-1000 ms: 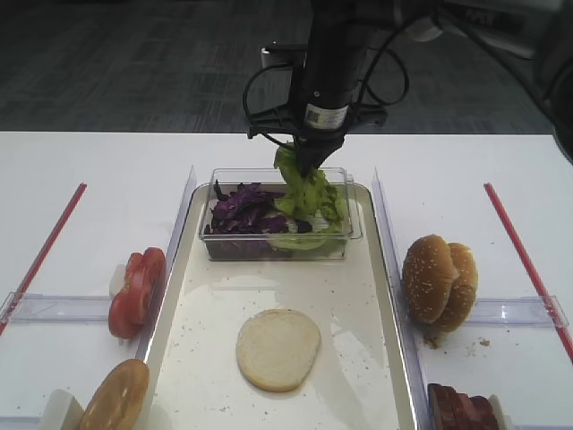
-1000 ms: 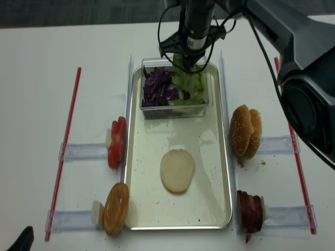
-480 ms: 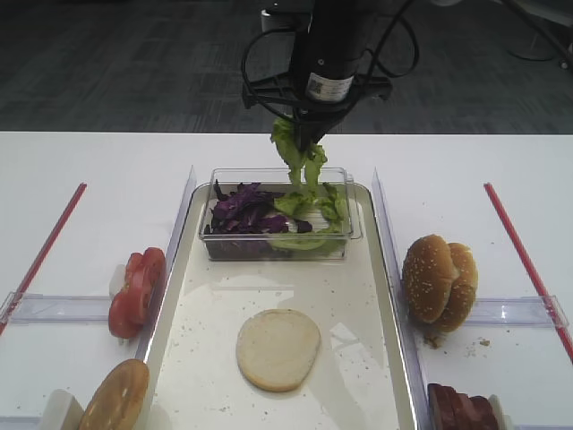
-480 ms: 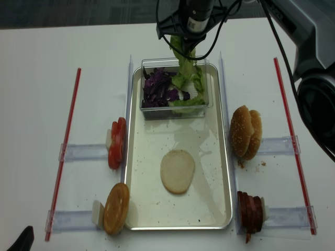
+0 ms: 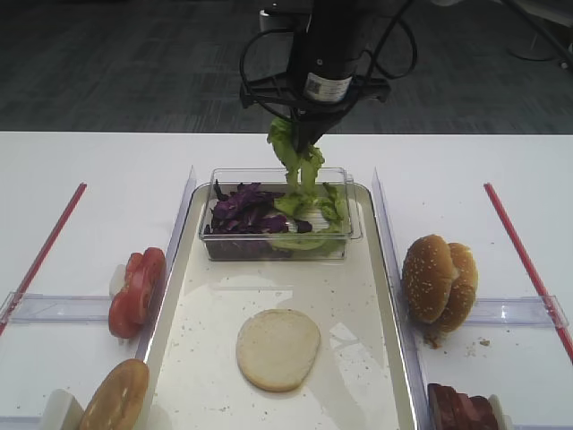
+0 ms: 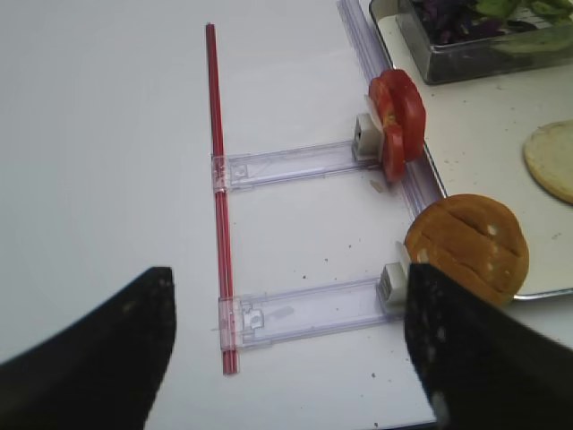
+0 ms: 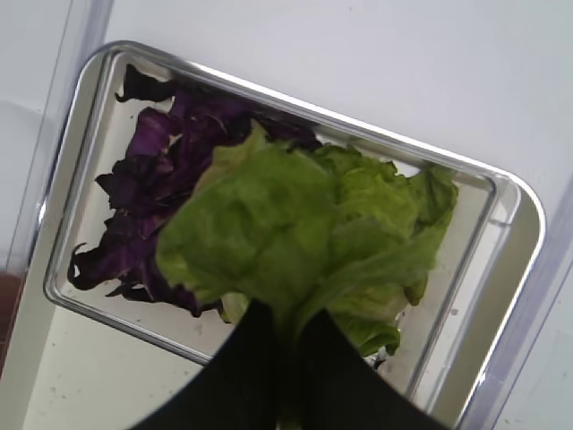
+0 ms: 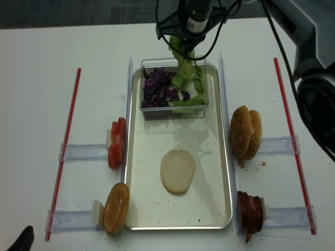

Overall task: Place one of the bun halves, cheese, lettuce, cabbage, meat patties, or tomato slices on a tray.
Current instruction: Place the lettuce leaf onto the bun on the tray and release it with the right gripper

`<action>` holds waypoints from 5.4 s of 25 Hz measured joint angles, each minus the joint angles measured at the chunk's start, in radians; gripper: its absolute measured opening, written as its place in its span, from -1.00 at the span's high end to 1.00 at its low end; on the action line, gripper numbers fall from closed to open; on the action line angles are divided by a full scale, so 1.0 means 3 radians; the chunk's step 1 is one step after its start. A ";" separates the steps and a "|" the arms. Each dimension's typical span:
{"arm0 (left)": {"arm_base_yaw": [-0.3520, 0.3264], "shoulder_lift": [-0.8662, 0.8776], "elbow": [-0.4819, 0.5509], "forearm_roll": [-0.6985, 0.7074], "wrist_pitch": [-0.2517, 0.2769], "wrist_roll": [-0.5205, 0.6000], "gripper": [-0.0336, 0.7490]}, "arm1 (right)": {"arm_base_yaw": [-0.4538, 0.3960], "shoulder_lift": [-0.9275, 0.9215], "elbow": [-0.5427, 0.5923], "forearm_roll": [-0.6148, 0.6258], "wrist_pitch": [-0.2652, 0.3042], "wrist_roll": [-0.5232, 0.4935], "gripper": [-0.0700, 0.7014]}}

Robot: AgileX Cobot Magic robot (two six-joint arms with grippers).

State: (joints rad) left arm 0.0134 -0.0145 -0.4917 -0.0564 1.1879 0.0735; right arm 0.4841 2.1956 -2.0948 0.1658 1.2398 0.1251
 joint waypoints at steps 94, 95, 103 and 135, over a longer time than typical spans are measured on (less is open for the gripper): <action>0.0000 0.0000 0.0000 0.0000 0.0000 0.0000 -0.34 | 0.1153 -0.0714 0.1905 -0.0152 -0.0068 0.0036 0.65; 0.0000 0.0000 0.0000 0.0000 0.0000 0.0000 -0.34 | 0.1153 -0.0711 0.1905 -0.0160 -0.0065 0.0036 0.65; 0.0000 0.0000 0.0000 0.0000 0.0000 0.0000 -0.34 | 0.1153 -0.0673 0.1905 -0.0219 -0.0094 0.0036 0.65; 0.0000 0.0000 0.0000 0.0000 0.0000 0.0000 -0.34 | 0.1153 -0.0549 0.1905 -0.0008 -0.0132 -0.0123 0.65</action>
State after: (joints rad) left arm 0.0134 -0.0145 -0.4917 -0.0564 1.1879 0.0735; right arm 0.8301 2.0311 -1.5234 0.1633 1.2000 0.0883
